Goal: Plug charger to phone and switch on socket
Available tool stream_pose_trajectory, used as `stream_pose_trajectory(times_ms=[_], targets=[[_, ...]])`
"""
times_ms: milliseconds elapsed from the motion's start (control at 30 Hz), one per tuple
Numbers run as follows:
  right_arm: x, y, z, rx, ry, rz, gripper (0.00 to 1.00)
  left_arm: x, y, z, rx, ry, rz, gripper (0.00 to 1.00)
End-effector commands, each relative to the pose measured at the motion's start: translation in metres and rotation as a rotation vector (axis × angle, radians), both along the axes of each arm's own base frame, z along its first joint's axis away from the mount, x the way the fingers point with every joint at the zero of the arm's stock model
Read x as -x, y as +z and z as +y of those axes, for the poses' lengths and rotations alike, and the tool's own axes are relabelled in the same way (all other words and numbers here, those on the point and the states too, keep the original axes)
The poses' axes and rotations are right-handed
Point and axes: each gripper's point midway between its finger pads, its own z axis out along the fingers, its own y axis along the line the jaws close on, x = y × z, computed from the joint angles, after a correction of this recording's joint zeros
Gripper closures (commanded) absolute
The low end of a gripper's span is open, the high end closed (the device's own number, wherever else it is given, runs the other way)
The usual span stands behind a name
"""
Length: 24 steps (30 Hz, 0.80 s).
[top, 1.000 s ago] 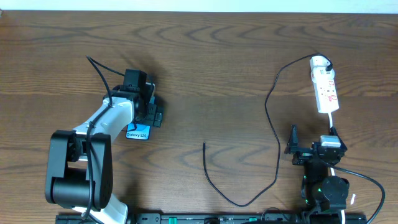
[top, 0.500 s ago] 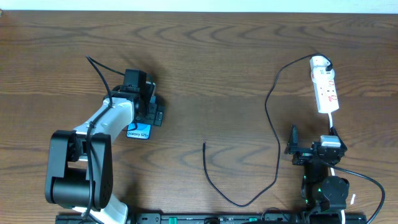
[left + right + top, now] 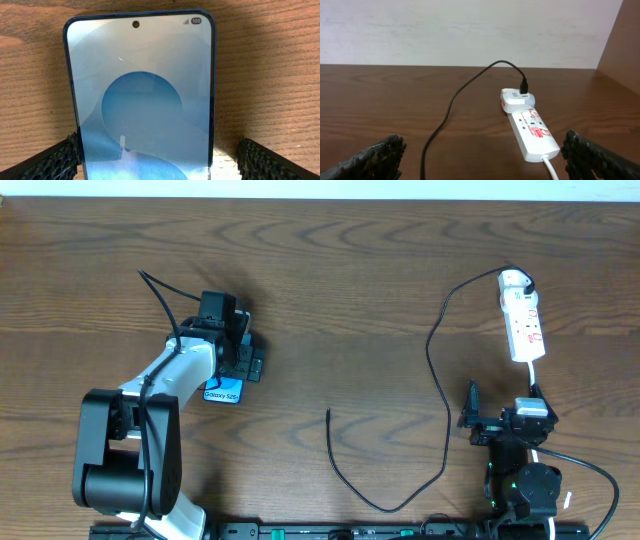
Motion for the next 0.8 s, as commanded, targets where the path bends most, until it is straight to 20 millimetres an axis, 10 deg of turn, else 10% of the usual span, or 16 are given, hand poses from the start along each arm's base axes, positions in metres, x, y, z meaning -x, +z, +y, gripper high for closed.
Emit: stream_pose_trajectory(times_ms=[0, 767], targets=[[0.0005, 0.0, -0.0028, -0.014, -0.015, -0.003, 0.01, 0.0197, -0.0222, 0.006, -0.033, -0.005, 0.079, 0.02], [0.0005, 0.0001, -0.0028, -0.014, -0.015, -0.003, 0.01, 0.0197, -0.0222, 0.0062, -0.034, -0.005, 0.078, 0.09]])
